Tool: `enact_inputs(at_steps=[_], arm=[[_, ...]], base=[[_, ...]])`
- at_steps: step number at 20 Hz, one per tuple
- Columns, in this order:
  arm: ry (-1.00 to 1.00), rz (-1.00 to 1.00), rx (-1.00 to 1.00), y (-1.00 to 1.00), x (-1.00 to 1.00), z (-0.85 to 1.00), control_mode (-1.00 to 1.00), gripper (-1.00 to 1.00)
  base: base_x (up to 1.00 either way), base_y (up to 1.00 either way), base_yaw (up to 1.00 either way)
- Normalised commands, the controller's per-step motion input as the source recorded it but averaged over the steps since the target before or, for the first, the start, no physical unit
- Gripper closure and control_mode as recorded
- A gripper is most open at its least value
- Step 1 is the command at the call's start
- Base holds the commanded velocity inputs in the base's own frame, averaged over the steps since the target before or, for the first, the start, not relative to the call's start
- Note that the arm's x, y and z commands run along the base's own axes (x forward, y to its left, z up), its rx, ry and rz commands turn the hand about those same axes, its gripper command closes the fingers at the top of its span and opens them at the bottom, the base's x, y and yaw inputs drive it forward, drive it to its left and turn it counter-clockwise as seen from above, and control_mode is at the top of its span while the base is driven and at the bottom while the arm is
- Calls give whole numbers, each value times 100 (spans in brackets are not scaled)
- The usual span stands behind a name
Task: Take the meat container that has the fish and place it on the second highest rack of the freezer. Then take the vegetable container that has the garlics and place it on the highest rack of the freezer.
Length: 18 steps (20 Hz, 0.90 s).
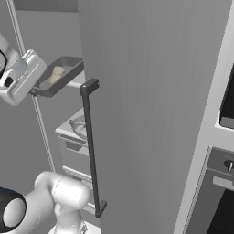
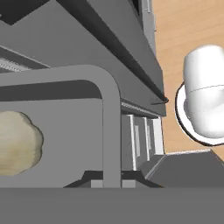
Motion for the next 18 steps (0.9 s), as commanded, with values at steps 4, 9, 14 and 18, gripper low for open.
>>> enact_inputs(at_steps=[4, 9, 14, 18], arm=[[9, 0, 0, -24, 100, 24, -100, 100], [2, 0, 0, -19, 100, 13, -100, 100], [0, 0, 0, -21, 100, -4, -100, 100], [-2, 2, -1, -18, 99, -59, -100, 100]], base=[[0, 0, 0], [0, 0, 0], [0, 0, 0], [0, 0, 0]])
